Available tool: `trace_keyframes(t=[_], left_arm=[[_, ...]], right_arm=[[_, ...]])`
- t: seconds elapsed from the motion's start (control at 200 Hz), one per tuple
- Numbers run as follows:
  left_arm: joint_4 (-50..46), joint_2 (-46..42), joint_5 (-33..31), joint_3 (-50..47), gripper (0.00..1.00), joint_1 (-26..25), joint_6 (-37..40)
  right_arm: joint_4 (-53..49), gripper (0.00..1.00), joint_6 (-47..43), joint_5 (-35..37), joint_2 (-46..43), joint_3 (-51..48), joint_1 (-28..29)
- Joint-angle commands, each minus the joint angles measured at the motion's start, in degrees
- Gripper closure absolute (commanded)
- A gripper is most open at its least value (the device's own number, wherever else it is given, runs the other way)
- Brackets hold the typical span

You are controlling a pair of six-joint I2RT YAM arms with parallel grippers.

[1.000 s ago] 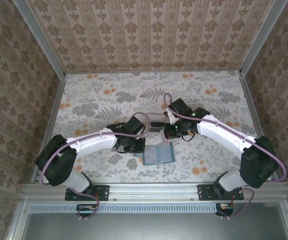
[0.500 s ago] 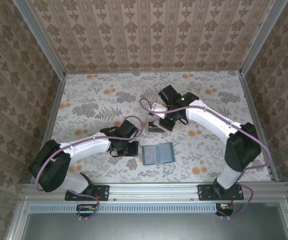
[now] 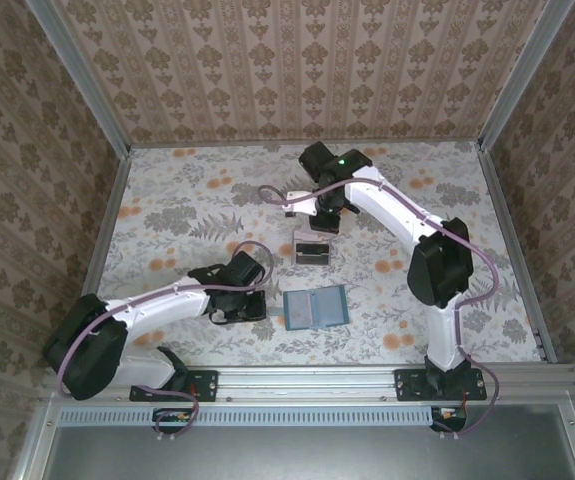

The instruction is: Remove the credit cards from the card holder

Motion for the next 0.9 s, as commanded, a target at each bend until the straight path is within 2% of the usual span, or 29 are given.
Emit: trace_keyframes(t=[0.0,0.35,0.465,0.675,0.895], left_arm=[[0.3,-2.0,-0.5,-1.5,0.87,0.4,-2.2],[-0.5,-3.2,-0.5,-1.6,0.83,0.8,-2.2],[-0.6,-3.6,0.1,-1.2,0.78,0.9,-1.9],[-1.3,-5.4,-0.2,-0.8,0.74,0.8,-1.8],[-2.4,-5.6,0.0,1.5,0.73,0.9,-0.4]], right_arm=[[-6.1,1.0,-3.0,0.0,3.7,4.9,-0.1],[-9.4,1.0,-3.0,-1.2,11.4,11.9,-0.2],[-9.7,0.95,-2.7,-2.0,13.0,12.4,-0.2],[-8.4,0.81,-0.7,0.1,13.8,14.0,-0.3],[-3.4,0.77,4.1,2.8,8.5,11.7,-0.9]])
